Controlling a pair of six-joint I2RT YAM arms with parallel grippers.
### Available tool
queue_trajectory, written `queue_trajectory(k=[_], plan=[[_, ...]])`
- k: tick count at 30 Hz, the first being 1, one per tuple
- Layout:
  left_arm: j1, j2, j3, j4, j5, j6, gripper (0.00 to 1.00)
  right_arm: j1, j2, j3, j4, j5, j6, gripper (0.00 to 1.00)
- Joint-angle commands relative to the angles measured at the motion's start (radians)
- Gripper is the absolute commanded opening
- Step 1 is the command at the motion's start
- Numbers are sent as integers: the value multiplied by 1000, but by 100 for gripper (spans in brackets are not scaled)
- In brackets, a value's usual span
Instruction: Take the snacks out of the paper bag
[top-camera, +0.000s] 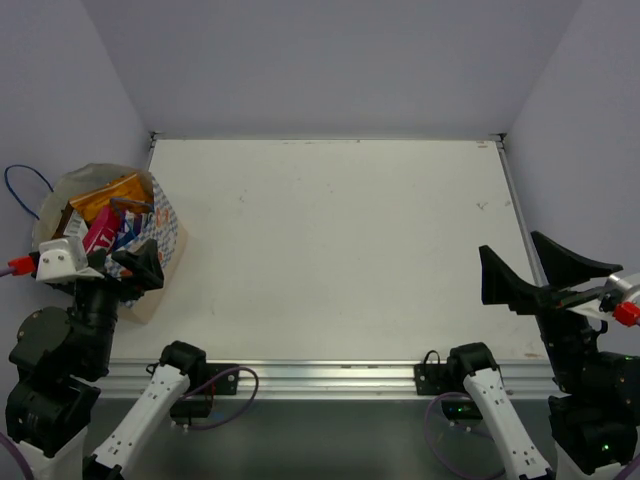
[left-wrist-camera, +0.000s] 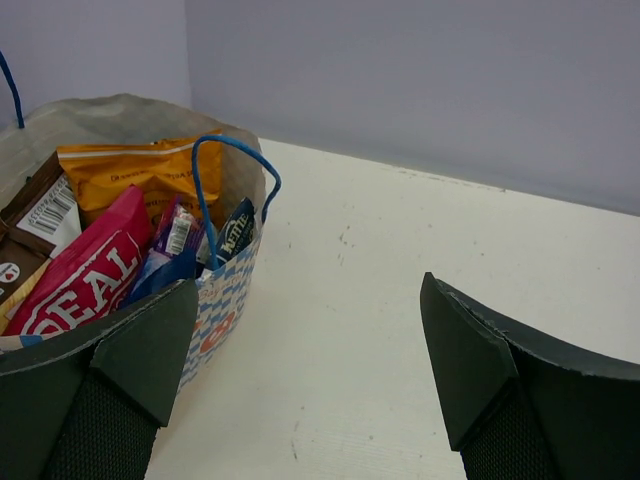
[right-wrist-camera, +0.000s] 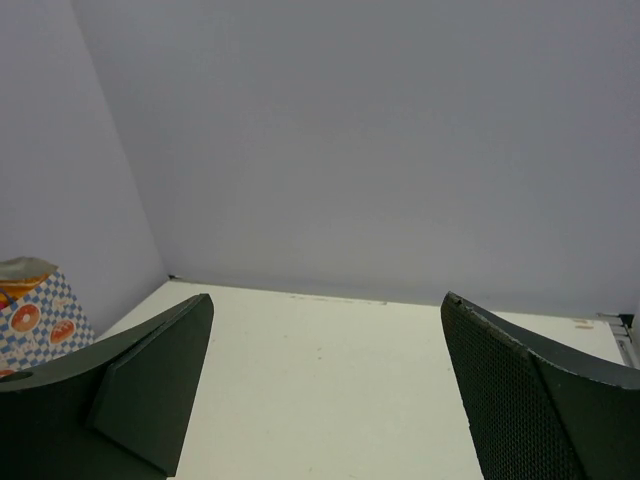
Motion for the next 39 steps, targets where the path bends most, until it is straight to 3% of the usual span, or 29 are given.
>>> queue_trajectory(k=[1,8,11,17,19,20,23,29,35,38,39], plan=[[-4,5,-11,-13,-29,-21,100,4,-3,-12,3,12,30,99],[-4,183,20,-2,-77,-25,100,4,60,-27,-40,-92,78,99],[-4,290,15,73,-136,9,100,4,91,-44,-49,-156,87,99],[0,602,158,127,-228,9,100,4,108,-86,-17,-267,119,99],[48,689,161,190,-230,44,100,4,108,-95,-11,-288,130,99],[143,721,169,199,-189,46,100,4,108,-101,-9,-294,130,99],[294,850,195,218,-55,25,100,4,103,-121,-1,-297,138,99],[348,978,213,227,-27,18,98,4,91,-165,20,-307,145,99],[348,1056,209,225,53,17,71,6,83,-181,19,-285,136,99],[348,1073,204,236,100,20,46,9,77,-187,20,-267,130,99],[348,1074,205,236,144,22,32,10,77,-188,20,-262,129,99]])
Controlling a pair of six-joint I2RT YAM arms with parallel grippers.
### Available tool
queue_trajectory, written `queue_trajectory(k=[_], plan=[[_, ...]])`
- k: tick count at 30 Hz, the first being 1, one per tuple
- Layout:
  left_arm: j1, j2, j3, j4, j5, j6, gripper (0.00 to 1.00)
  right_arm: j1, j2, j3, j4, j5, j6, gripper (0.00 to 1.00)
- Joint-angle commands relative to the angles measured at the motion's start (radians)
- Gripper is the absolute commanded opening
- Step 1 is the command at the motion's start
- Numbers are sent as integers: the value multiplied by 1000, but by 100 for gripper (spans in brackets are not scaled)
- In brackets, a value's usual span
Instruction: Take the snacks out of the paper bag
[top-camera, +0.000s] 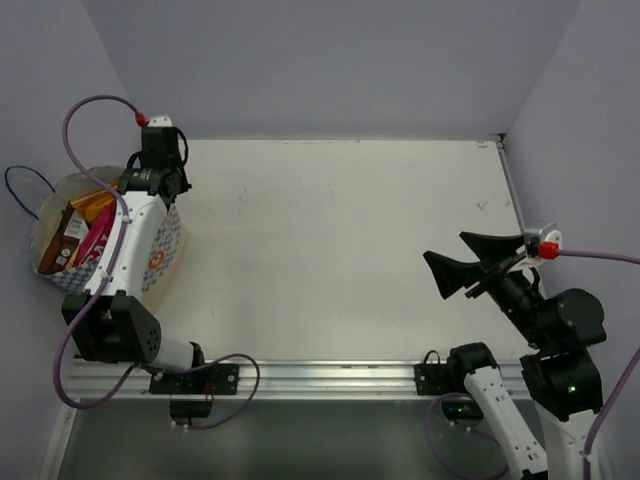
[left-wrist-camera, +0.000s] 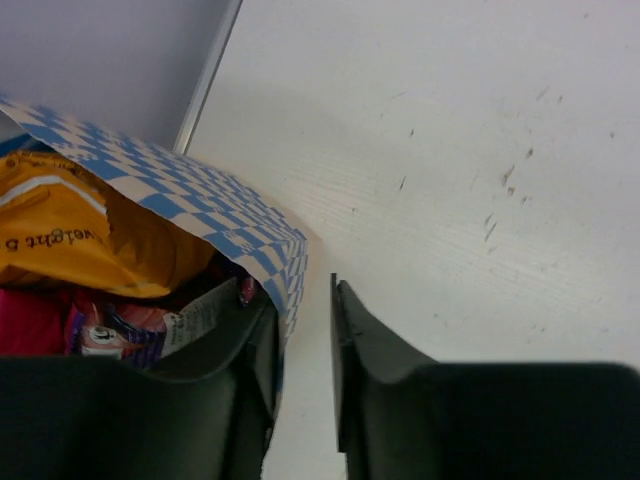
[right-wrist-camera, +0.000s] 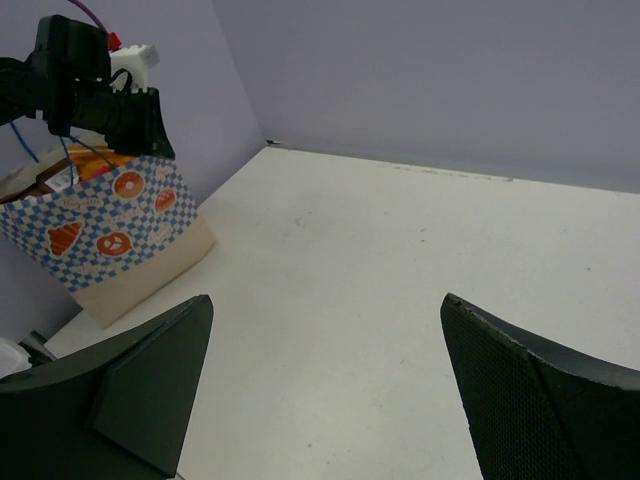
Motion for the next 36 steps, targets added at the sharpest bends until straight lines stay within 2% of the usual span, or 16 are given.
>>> queue_trajectory(k=[1,2,3,4,6,10,13,17,22,25,26,28,29,32,34,36], plan=[[7,9,47,46,122,12,26,8,-11,-8,33,22,-1,99],[7,25,59,24,151,17,17,9,-11,-8,33,27,-3,99],[5,35,91,13,205,17,5,9,-13,-10,33,27,-4,99],[1,41,105,7,234,19,0,9,-13,-10,33,27,-4,99],[-45,55,128,-5,271,23,0,9,-13,-10,34,29,-7,99],[-252,64,176,-26,264,-1,0,11,-14,-13,33,38,-10,99],[-372,65,173,-23,271,-78,0,11,-14,-14,31,41,-13,99],[-481,68,127,33,242,-216,0,11,-13,-19,33,41,-13,99],[-603,134,179,75,245,-256,0,11,-17,-29,30,44,-21,99],[-639,180,283,53,274,-242,28,11,-22,-34,28,50,-26,99],[-639,185,315,26,285,-232,48,11,-25,-34,27,52,-29,99],[-639,187,418,-11,270,-219,70,9,-27,-31,22,52,-33,99],[-639,185,453,-51,253,-193,88,11,-31,-31,22,52,-35,99],[-636,171,600,-141,147,-123,100,11,-33,-33,27,44,-38,99],[-606,150,648,-171,67,-74,100,11,-31,-33,31,35,-38,99],[-546,124,634,-194,78,-5,100,12,-24,-30,31,27,-38,99]])
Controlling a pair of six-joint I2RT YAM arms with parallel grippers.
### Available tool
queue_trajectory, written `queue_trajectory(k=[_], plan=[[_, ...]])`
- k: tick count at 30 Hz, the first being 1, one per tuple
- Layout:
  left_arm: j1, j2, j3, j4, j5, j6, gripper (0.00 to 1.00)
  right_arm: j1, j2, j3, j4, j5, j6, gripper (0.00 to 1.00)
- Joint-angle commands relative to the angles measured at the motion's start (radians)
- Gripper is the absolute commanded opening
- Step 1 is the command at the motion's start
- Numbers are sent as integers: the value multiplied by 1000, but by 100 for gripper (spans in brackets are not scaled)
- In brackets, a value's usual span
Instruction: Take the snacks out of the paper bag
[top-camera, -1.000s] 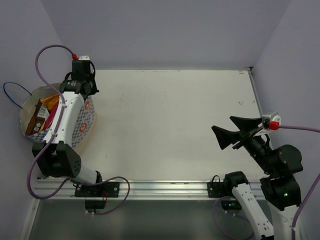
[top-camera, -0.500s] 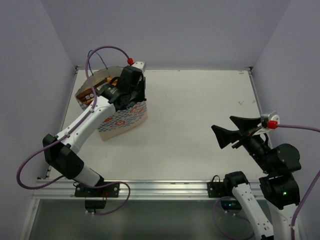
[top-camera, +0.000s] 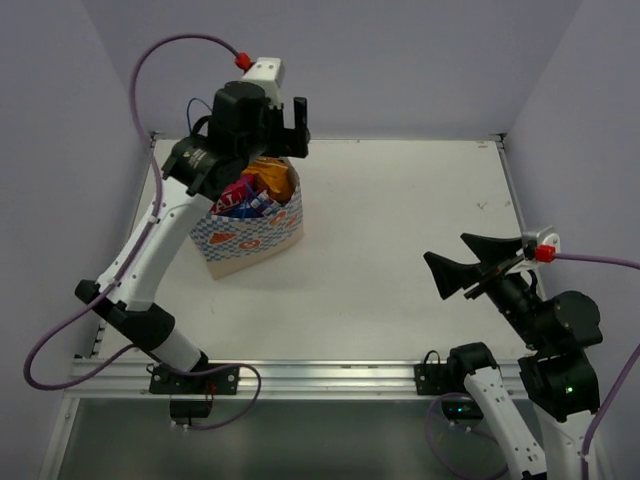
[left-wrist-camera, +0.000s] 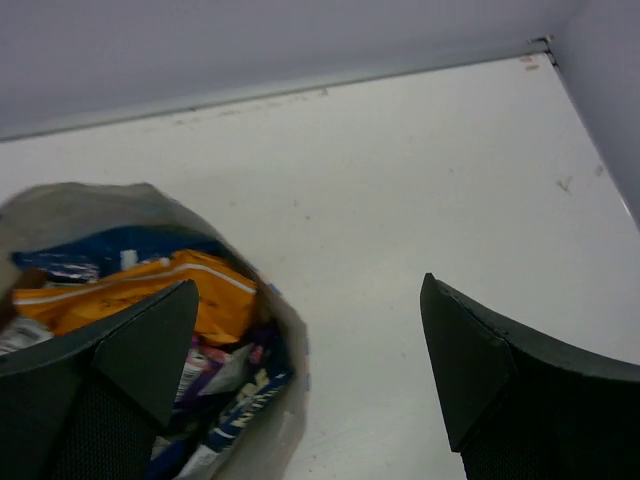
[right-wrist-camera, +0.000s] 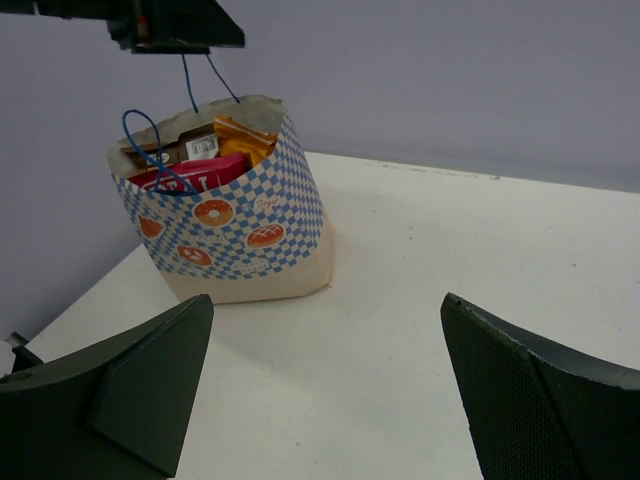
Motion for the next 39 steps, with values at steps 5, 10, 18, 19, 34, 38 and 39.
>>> queue_trajectory(k=[5,10,18,19,34,38,39], plan=[[324,-197,-197,33,-1,295,100,6,1,0,30,-12,-4,99],[543,-245,-358,163,241,421,100,12,-13,-36,55,-82,-2,99],[692,-92,-348,226,384,534,91,45,27,-36,67,-136,-7,99],[706,-49,-323,220,411,528,88,51,31,-31,64,-132,-13,99],[708,56,-332,277,557,519,29,88,123,-8,50,-128,-32,99],[709,87,-306,257,596,510,1,89,136,7,41,-121,-45,99],[711,96,-296,250,593,508,0,88,136,10,39,-112,-47,99]])
